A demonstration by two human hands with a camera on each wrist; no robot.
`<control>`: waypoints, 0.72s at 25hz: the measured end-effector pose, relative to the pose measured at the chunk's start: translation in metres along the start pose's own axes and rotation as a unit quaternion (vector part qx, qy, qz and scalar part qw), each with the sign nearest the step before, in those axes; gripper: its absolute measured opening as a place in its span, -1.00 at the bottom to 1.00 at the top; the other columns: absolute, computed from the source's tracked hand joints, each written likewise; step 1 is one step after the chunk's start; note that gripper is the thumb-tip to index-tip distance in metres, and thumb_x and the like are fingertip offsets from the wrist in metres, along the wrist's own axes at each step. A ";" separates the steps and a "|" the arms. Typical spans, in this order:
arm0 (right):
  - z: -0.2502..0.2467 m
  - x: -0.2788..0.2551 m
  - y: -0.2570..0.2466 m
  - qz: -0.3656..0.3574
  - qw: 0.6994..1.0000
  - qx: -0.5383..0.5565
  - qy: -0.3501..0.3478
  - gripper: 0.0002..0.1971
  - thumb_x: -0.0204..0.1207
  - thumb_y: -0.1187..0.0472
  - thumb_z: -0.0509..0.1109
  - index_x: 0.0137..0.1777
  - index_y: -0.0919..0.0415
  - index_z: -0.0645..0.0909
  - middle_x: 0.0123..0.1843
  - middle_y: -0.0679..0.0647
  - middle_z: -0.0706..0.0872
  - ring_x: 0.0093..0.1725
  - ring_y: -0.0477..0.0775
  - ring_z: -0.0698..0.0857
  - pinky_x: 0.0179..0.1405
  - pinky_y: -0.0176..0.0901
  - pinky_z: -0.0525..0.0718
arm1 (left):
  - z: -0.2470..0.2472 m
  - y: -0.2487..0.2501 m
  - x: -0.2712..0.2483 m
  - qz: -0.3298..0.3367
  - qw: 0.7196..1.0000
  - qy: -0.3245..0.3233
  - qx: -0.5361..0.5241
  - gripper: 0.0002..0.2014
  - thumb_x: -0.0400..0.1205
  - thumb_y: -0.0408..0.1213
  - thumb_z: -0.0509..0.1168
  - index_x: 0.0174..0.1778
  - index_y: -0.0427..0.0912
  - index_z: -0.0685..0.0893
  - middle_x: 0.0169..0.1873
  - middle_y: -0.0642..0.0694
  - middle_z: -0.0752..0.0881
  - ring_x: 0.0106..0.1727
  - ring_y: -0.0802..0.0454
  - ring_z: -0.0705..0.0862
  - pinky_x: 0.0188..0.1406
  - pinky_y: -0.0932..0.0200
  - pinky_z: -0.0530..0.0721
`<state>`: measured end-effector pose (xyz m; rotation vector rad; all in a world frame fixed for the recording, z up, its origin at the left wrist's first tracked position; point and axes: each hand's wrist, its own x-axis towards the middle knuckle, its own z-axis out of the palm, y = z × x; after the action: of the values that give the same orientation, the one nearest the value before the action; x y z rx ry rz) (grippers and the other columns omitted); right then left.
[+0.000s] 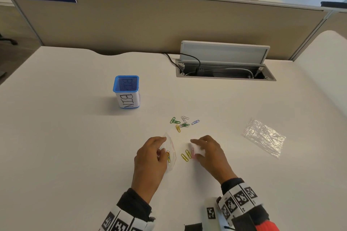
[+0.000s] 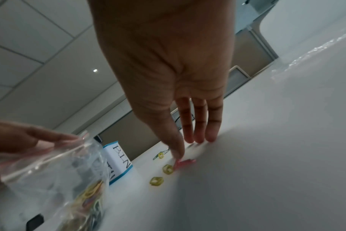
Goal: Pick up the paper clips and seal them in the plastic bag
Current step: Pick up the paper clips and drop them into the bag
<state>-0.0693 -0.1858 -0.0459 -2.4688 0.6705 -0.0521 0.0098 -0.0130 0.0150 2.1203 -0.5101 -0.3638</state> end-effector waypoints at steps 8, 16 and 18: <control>0.007 -0.007 -0.004 0.007 0.996 -0.086 0.000 -0.85 0.51 0.15 0.42 -0.06 0.20 0.76 -0.09 0.10 0.73 -0.13 0.12 0.70 -0.08 -0.07 0.70 | 0.002 0.000 -0.001 0.009 1.000 0.001 0.005 -0.67 0.57 -0.37 0.25 0.26 -0.19 0.57 0.29 -0.10 0.62 -0.02 0.14 0.56 0.26 -0.11 0.65; -0.019 -0.017 -0.041 0.108 0.953 0.279 0.053 -0.92 0.30 0.21 0.57 -0.31 0.20 0.77 -0.37 0.06 0.82 -0.44 -0.16 0.68 -0.37 -0.34 0.65 | 0.001 -0.001 -0.001 0.021 1.000 -0.001 0.007 -0.67 0.56 -0.38 0.25 0.27 -0.20 0.57 0.30 -0.11 0.62 0.02 0.07 0.61 0.23 -0.03 0.67; -0.022 -0.019 -0.061 0.091 0.932 0.350 0.034 -0.92 0.30 0.23 0.59 -0.28 0.23 0.78 -0.34 0.09 0.84 -0.40 -0.12 0.73 -0.35 -0.39 0.67 | 0.003 -0.002 -0.001 0.019 1.000 -0.003 0.011 -0.67 0.56 -0.38 0.26 0.27 -0.20 0.57 0.31 -0.11 0.61 0.09 0.01 0.64 0.26 0.03 0.64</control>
<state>-0.0618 -0.1450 0.0079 -1.7207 0.7479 -0.2594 0.0087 -0.0134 0.0120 2.1277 -0.5596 -0.3453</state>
